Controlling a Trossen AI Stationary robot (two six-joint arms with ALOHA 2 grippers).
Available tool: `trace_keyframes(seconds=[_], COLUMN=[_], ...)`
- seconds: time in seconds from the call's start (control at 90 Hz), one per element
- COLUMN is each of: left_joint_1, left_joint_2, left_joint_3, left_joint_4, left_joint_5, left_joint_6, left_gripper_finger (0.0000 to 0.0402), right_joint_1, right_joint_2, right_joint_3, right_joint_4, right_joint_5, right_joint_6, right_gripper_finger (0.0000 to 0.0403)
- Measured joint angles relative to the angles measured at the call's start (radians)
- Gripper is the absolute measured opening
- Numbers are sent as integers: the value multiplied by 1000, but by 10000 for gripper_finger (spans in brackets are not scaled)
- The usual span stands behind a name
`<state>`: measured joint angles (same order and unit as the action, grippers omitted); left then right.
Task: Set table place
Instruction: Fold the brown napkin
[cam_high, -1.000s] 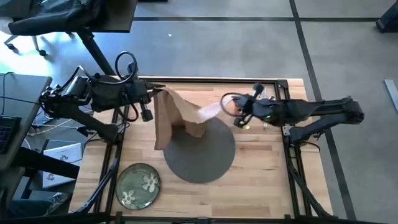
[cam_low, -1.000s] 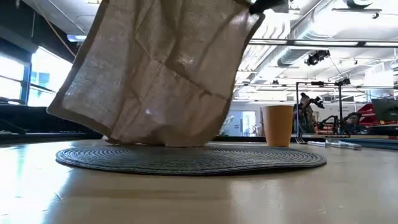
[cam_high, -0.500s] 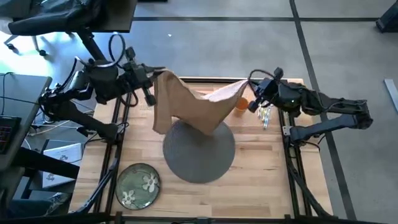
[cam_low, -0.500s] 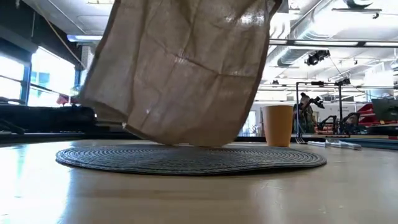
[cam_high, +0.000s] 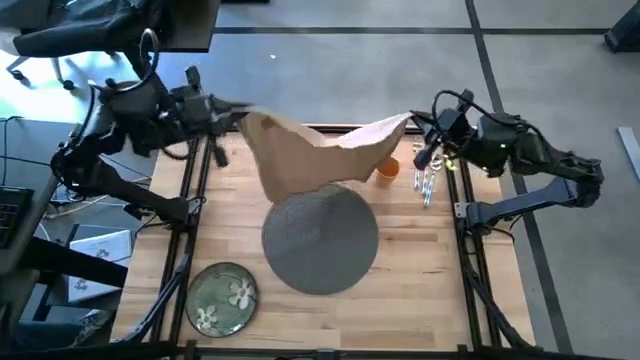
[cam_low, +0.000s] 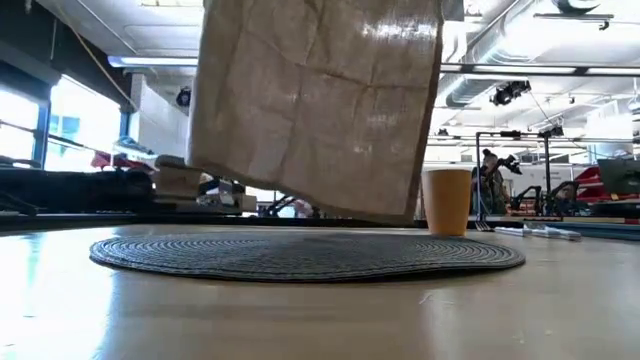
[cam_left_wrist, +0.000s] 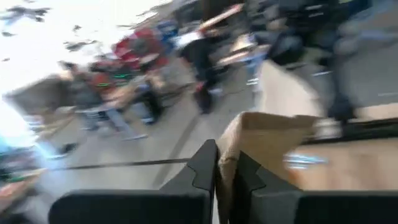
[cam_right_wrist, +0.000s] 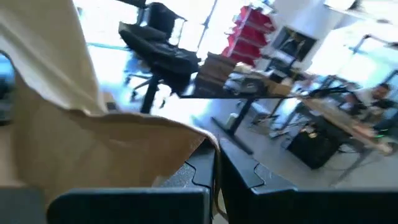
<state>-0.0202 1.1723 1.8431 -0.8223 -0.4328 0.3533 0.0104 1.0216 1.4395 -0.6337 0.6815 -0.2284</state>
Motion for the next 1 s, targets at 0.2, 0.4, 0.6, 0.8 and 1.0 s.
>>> trace_keyframes(seconds=[0.2,0.4,0.6,0.8,1.0], left_joint_1=[-92,-236,-394,-557,-686], left_joint_2=[-7,-3,2,19,82], left_joint_3=[-12,-132,-334,-599,-814], left_joint_4=[-224,-258,-216,5,256], left_joint_5=[118,153,111,106,125], left_joint_6=[-255,-448,-648,-852,-971], left_gripper_finger=[0,0,0,0,0], right_joint_1=[133,297,464,634,768], right_joint_2=[21,43,63,88,178], right_joint_3=[97,63,-101,-344,-550], right_joint_4=[-244,-336,-349,-205,55], right_joint_5=[-72,-180,-229,-235,-238], right_joint_6=[218,446,659,902,1085], right_gripper_finger=[0,0,0,0,0])
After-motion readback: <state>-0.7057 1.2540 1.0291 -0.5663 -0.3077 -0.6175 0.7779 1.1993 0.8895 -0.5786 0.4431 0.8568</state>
